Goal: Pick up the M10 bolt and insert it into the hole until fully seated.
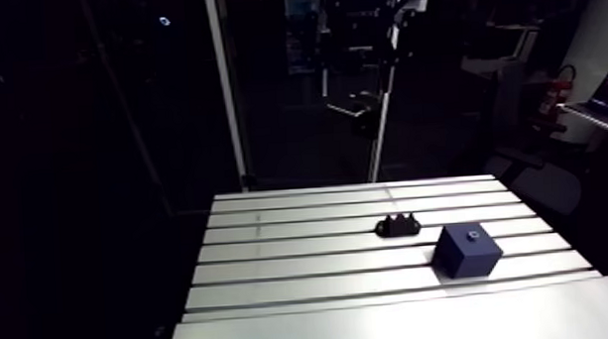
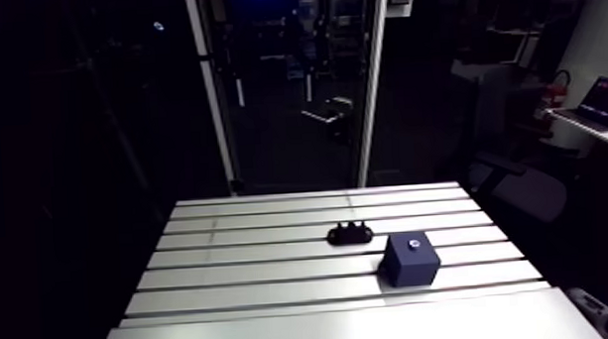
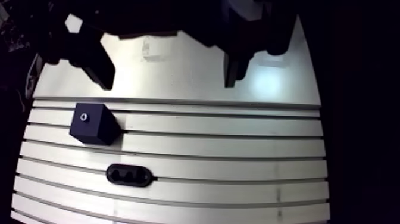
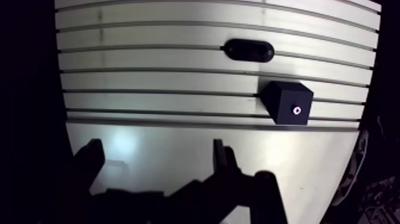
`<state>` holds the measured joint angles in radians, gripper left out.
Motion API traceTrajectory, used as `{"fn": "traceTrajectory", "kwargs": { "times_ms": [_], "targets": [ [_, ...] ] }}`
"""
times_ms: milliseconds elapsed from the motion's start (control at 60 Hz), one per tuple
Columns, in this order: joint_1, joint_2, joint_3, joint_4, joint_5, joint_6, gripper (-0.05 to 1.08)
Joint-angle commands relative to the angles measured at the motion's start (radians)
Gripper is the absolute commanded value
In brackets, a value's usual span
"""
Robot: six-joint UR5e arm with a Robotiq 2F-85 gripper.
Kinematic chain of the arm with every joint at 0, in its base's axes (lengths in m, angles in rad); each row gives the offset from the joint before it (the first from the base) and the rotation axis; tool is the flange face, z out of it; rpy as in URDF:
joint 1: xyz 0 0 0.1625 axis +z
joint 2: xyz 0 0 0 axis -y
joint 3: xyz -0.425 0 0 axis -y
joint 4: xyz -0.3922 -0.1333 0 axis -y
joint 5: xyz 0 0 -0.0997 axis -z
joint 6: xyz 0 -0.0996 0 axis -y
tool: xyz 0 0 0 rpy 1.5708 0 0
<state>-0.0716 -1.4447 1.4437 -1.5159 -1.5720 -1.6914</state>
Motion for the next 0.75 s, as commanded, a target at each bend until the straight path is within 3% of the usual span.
{"fn": "traceTrajectory", "kwargs": {
  "times_ms": [17, 750],
  "targets": [
    [0.003, -0.006, -0.015, 0.004, 0.004, -0.002, 0.01],
    [0.029, -0.012, -0.007, 0.006, 0.006, -0.009, 0.01]
  ]
}}
